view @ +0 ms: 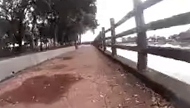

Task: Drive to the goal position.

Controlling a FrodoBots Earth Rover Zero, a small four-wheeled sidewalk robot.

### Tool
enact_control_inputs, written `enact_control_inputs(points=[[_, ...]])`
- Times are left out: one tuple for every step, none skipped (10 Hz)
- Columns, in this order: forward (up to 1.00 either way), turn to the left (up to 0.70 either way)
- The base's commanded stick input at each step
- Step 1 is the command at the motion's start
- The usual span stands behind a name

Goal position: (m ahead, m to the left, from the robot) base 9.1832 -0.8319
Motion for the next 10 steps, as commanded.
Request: enact_control_inputs(points=[[0.5, 0.0], [0.5, 0.0], [0.5, 0.0], [0.5, 0.0], [0.5, 0.0], [0.5, 0.0], [0.5, 0.0], [0.5, 0.0], [0.5, 0.0], [0.5, 0.0]])
